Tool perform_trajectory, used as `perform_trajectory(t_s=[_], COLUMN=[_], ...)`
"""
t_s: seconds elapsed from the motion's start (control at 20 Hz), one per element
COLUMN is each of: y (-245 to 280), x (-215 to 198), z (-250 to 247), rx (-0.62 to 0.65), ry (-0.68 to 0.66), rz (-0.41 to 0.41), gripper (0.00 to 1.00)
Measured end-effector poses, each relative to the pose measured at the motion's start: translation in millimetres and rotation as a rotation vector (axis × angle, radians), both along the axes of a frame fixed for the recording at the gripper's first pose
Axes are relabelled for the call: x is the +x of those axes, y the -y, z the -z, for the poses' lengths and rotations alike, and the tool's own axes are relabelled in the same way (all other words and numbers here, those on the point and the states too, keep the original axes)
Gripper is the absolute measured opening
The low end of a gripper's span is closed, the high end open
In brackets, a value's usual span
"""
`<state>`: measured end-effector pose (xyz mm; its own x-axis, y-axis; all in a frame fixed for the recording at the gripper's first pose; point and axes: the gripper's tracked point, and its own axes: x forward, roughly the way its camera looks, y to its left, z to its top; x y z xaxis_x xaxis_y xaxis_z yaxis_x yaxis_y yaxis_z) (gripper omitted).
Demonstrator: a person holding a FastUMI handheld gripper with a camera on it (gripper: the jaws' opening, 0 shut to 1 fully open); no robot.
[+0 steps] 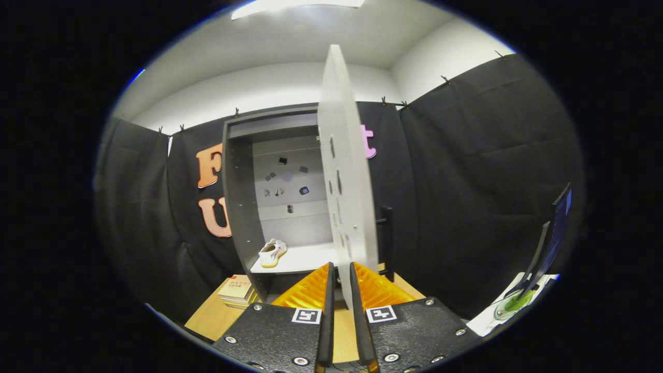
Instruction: Open the shoe cabinet door, grab the shoes and put them into the shoe cabinet, then close the shoe cabinet door.
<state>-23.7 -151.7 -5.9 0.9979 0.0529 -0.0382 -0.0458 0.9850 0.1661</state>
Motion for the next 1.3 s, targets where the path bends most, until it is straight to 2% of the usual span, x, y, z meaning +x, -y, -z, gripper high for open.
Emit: perform_trajectory(t_s=[0.15, 0.25, 0.7, 1.0, 1.3], y=[-41.0, -76.1, -163.9, -175.9, -174.7], x=[-1.5, -2.2, 3.8, 10.6, 21.4], z=[-6.9, -4.0, 76.6, 105.4, 179.8], rx=[-0.023, -0.035, -0.084, -0.069, -0.054], ry=[0.014, 0.016, -0.099, -0.132, -0.275], rz=[-0.032, -0.079, -0.225, -0.249, -0.266], gripper=[0.18, 0.21, 0.27, 0.31, 0.32])
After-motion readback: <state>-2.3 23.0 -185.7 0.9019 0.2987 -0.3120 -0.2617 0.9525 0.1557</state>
